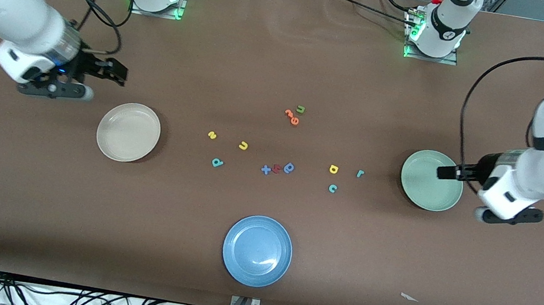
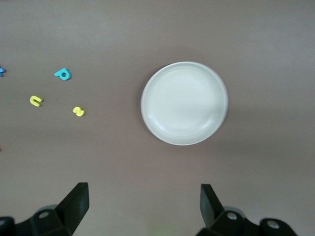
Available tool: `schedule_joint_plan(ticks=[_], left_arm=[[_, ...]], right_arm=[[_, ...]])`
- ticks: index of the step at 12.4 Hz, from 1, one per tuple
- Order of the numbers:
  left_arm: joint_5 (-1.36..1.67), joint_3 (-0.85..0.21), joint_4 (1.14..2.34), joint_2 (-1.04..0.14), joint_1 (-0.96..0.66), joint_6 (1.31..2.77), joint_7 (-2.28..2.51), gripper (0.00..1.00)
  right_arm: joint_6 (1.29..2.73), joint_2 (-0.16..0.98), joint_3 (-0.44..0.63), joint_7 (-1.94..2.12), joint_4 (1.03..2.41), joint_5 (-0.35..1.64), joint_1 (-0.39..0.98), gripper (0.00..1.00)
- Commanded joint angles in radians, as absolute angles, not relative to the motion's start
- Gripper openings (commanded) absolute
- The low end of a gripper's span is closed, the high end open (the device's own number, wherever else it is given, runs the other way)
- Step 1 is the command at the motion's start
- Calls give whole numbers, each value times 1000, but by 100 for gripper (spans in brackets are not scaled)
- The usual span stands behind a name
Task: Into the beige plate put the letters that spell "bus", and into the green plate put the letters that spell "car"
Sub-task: 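Reach the left gripper and the right gripper toward the scattered letters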
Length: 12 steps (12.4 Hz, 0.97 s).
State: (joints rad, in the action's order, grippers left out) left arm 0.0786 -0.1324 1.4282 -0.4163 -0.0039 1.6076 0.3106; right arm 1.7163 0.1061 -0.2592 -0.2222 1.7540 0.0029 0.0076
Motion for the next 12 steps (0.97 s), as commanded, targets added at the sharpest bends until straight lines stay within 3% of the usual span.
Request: schedule_joint_plan(ticks=[1, 5, 8, 12], left_arm=[[94, -124, 1530, -417, -57, 1742, 380, 99], [94, -126, 1728, -417, -103, 1952, 396, 99], [97, -126, 1888, -429, -143, 2181, 413, 99], [97, -126, 1910, -521, -205, 2272, 483, 95]], right_arm=[[1799, 197, -287, -348, 1756, -6, 55, 100], [2029, 357, -314, -561, 1753, -20, 126, 100], [2239, 490, -334, -766, 1744, -144, 169, 100], [2286, 638, -334, -1157, 1645, -215, 241, 99]])
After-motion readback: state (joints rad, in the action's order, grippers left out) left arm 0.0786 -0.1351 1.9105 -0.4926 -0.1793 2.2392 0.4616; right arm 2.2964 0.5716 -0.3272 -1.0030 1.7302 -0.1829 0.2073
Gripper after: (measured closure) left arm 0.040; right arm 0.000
